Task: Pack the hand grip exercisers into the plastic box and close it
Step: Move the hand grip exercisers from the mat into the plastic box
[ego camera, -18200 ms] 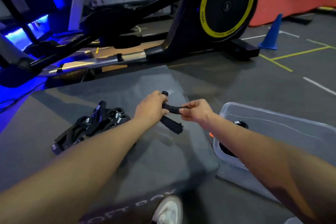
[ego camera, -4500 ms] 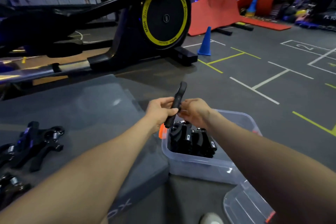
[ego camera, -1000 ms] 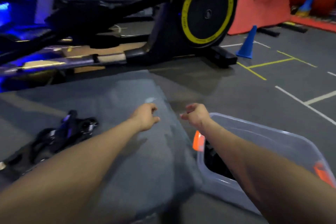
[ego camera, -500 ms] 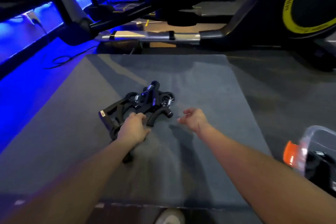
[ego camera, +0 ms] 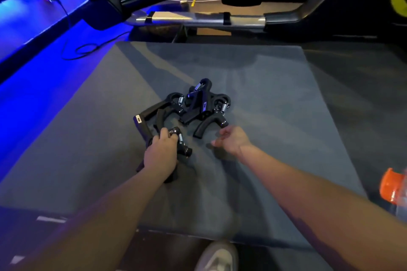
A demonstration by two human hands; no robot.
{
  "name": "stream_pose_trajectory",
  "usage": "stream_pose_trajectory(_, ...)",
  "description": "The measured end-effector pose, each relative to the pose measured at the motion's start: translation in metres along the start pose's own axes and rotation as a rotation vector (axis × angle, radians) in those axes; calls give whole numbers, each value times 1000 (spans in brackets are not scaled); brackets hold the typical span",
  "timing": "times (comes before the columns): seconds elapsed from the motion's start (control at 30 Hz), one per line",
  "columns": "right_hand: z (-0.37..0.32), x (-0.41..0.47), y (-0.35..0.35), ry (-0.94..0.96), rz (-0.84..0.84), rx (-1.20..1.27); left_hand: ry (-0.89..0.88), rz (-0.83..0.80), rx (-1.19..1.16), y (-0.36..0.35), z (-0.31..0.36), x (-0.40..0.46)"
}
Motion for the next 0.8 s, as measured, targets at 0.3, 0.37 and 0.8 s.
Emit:
stream_pose_trajectory(0.3,-6,-21,20,46,-29,-48,57,164,-340,18,-2,-1)
stream_pose_trajectory(0.37,-11,-26,27,52,-28,-61,81,210,-369,36,-3,-1)
stream_pose_trajectory(0.8,-60,-111,122,199,103,-9,121,266,-829,159,72,-16)
Point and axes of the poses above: each hand's wrist, its own x-axis towards the middle knuckle, its own y-axis out of the back of the hand, z = x × y, the point moved 10 cm from there along x, towards the middle knuckle, and after that the axes turned 5 degrees about -x, right-handed, at the moved point
